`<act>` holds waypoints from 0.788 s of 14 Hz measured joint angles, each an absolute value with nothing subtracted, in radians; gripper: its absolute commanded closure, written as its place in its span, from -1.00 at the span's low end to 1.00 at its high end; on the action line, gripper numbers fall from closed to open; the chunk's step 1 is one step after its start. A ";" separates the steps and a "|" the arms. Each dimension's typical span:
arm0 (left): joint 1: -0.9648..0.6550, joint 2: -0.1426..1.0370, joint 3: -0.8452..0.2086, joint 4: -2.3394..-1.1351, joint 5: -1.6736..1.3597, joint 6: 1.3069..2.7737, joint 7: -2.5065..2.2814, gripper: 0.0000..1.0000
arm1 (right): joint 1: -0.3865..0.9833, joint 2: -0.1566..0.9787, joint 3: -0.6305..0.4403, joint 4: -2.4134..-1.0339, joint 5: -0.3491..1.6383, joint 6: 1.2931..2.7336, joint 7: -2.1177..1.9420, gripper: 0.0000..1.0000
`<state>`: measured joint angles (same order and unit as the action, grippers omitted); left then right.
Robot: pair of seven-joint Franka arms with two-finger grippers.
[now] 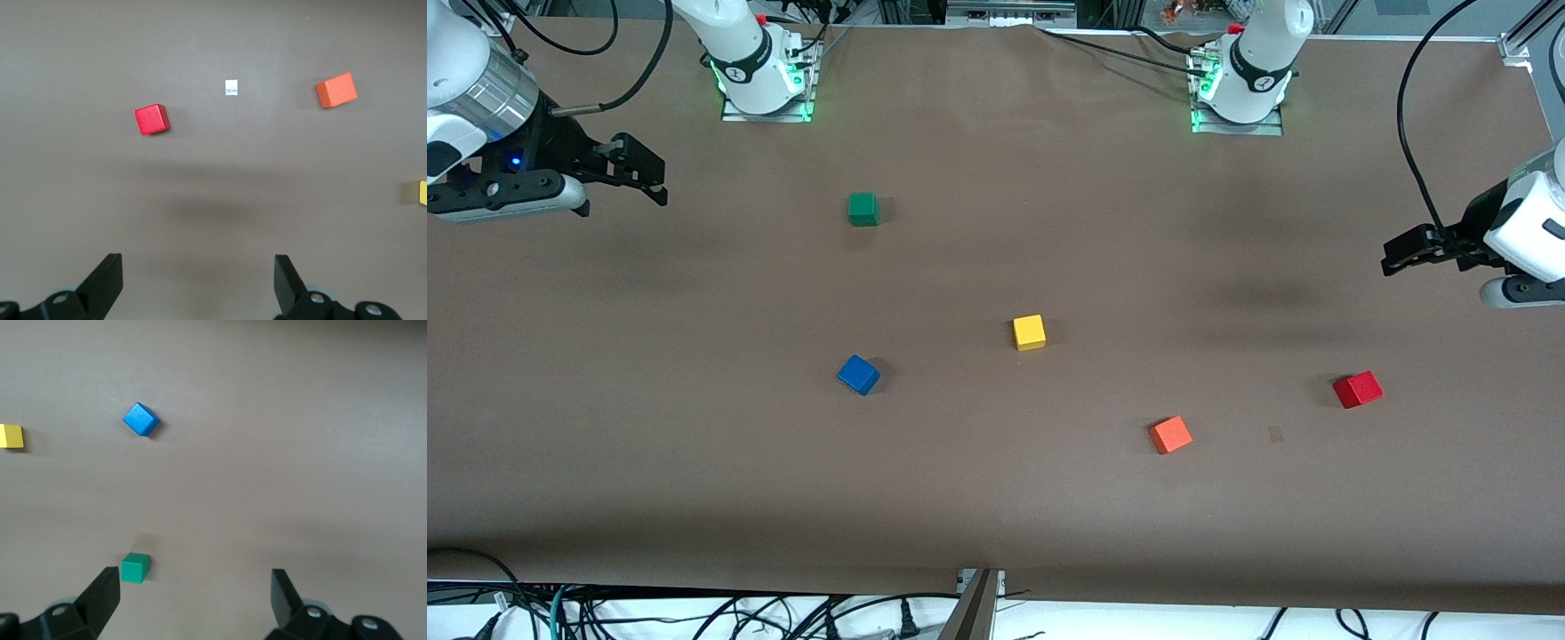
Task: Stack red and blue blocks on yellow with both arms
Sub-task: 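Reach the left gripper down to the red cube and open it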
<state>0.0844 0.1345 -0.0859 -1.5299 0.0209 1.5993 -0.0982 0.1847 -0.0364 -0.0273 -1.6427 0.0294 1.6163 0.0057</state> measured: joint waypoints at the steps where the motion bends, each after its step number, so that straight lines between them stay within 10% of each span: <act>1: 0.084 0.140 -0.086 -1.519 0.021 1.595 -0.098 -1.00 | 0.182 -0.036 -0.027 -1.643 0.029 1.616 -0.002 -0.99; 11: 0.227 0.295 -0.072 -1.498 0.021 1.643 -0.090 -1.00 | 0.179 -0.036 -0.027 -1.642 0.029 1.616 -0.014 -0.99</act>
<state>0.2274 0.2954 -0.0720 -1.4977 0.0209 1.6433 -0.0899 0.1795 -0.0359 -0.0272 -1.6420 0.0295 1.6163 -0.0145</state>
